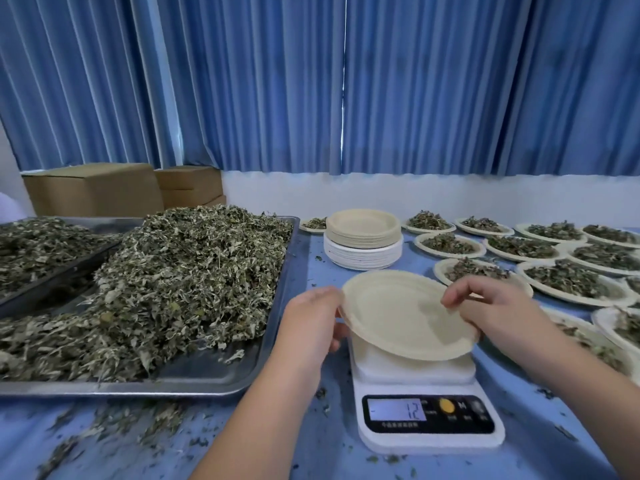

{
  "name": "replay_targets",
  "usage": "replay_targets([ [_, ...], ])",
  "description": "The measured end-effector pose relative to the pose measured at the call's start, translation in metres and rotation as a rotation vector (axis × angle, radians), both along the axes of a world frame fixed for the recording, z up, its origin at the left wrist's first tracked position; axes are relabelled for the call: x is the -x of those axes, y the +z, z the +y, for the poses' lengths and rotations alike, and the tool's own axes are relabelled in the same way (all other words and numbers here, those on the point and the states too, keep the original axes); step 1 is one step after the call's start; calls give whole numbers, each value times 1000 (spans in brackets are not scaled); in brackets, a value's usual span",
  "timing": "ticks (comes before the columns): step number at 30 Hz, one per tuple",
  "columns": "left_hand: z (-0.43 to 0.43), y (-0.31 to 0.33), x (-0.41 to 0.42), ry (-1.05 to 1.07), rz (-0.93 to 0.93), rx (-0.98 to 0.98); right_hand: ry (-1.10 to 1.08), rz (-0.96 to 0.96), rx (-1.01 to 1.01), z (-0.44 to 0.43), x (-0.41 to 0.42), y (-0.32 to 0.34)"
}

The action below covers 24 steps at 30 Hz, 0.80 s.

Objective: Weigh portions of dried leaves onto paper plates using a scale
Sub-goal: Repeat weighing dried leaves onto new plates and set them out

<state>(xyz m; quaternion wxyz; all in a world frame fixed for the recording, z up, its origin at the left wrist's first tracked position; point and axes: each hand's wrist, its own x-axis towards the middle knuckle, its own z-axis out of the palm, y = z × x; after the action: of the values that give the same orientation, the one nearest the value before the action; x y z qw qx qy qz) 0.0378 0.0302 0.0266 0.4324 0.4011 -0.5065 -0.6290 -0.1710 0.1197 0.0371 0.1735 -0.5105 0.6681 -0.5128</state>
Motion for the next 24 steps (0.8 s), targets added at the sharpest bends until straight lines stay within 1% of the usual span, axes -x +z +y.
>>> replay_targets([
  [2, 1, 0, -3, 28, -56, 35, 50, 4, -56, 4, 0, -2],
  [4, 2, -1, -3, 46, -166, 108, 82, 44, -104, 8, 1, -3],
  [6, 2, -4, -1, 48, -268, 179, 96, 94, -112, 12, 3, -3],
  [11, 1, -11, 1, 84, -416, 272, 96, 192, -130, 14, 8, -2],
  [13, 1, -12, -1, 115, -521, 349, 119, 213, -166, 14, 10, -3],
  [15, 2, -13, -3, 152, -652, 454, 120, 282, -189, 14, 14, -4],
  [17, 5, -9, -4, 213, -734, 560, 77, 337, -162, 13, 16, -6],
  [20, 1, 6, -15, 366, -740, 693, -7, 328, -80, 10, 19, -5],
  [22, -13, 16, -30, 484, -772, 717, -38, 371, -51, 8, 20, -7],
  [23, -23, 21, -37, 497, -835, 701, -51, 381, -30, 7, 21, -8],
  [24, -36, 25, -41, 466, -939, 679, -62, 381, -12, 6, 22, -9],
])
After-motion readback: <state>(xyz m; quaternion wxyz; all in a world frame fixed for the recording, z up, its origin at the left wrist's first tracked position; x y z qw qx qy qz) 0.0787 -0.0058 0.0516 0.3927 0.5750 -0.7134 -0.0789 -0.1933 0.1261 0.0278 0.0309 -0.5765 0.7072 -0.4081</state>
